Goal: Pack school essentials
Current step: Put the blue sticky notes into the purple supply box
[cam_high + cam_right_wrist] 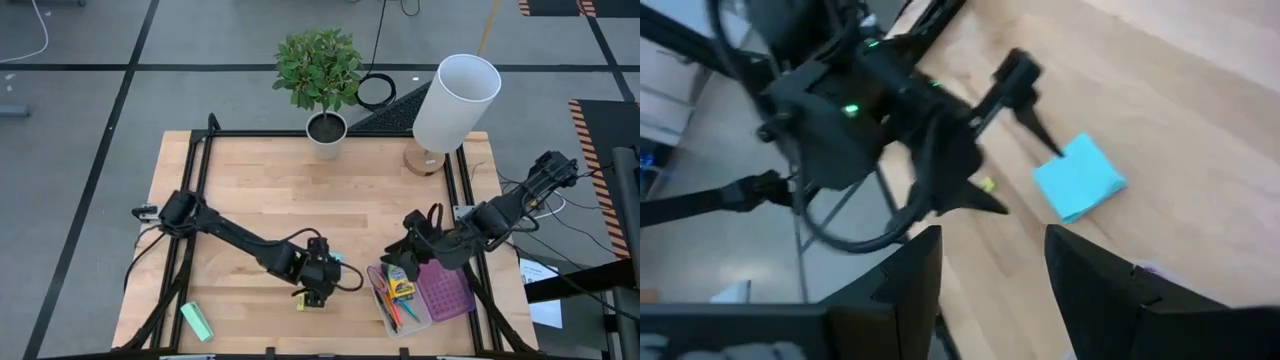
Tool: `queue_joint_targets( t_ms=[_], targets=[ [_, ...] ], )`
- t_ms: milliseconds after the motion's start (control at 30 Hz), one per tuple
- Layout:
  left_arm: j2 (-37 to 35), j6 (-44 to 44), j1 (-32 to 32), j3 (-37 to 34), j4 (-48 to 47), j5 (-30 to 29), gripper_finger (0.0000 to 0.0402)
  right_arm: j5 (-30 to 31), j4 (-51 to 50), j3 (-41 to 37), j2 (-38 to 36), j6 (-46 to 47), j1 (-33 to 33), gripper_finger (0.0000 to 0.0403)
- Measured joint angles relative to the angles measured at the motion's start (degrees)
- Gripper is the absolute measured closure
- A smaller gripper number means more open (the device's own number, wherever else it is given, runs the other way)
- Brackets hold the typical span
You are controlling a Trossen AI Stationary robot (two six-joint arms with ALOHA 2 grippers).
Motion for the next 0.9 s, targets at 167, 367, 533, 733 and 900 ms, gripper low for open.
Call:
queue_joint_targets(
  t_ms=[167,367,533,733,900],
  targets=[
    [0.90,2.53,0.91,-0.65,1.93,-0.14,0.0029,0.10,-3.33,0.00,-0.80,-0.10,-1.47,0.0232],
    [3.63,1.24,1.17,-0.85,7.10,-1.35,0.0098,0.19,-4.45,-0.02,-1.09,-0.69,-2.10,0.0232],
    [6.25,-0.93,0.83,-0.79,9.70,-0.37,0.0136,0.14,-5.28,-0.04,-1.33,-1.33,-2.08,0.0232],
    [8.12,-1.55,-0.04,-0.77,11.13,-1.58,0.0142,-0.02,-4.82,-0.04,-1.67,-3.17,-2.08,0.0232],
    [8.55,-4.05,-0.64,-0.87,8.97,-5.77,0.0144,-0.03,-4.63,-0.04,-1.93,-3.79,-2.08,0.0232]
  ],
)
